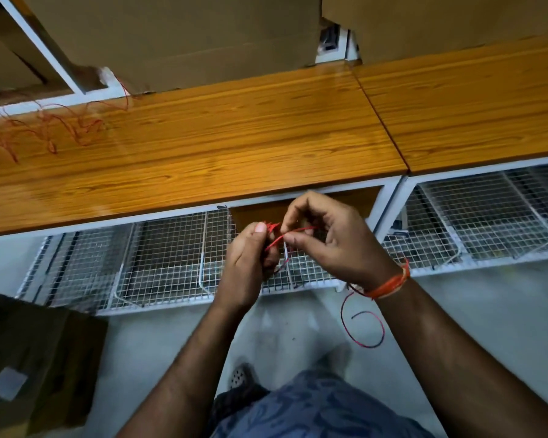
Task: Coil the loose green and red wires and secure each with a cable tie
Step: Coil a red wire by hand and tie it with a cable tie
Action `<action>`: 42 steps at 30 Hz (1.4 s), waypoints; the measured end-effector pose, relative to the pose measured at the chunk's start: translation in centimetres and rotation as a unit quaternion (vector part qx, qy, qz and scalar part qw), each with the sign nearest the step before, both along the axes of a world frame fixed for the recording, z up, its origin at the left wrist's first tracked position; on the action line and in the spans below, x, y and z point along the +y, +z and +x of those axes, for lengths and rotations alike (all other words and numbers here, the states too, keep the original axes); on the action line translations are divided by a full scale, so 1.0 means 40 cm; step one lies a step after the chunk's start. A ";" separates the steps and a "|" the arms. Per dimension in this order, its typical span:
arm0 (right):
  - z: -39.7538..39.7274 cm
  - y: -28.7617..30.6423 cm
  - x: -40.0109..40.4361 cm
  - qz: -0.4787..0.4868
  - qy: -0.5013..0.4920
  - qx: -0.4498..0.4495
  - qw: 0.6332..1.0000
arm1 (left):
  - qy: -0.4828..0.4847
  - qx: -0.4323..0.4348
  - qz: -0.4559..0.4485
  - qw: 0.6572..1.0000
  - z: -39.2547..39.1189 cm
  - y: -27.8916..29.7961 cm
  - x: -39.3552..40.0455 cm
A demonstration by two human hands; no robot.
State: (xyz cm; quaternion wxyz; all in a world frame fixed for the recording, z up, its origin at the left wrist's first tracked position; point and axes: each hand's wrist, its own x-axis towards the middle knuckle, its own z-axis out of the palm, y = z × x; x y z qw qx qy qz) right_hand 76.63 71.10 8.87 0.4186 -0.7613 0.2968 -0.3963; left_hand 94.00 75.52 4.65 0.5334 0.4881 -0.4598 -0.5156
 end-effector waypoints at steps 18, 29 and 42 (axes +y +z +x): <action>0.001 -0.142 0.013 -0.024 -0.249 -0.021 0.968 | -0.019 0.349 0.072 0.934 -0.065 0.013 -0.004; 0.009 -0.149 0.001 -0.023 -0.248 -0.051 0.967 | -0.068 0.366 0.121 0.920 -0.078 0.023 -0.018; 0.035 -0.171 -0.014 -0.030 -0.244 -0.027 0.969 | 0.001 0.311 0.181 0.933 -0.087 0.040 -0.045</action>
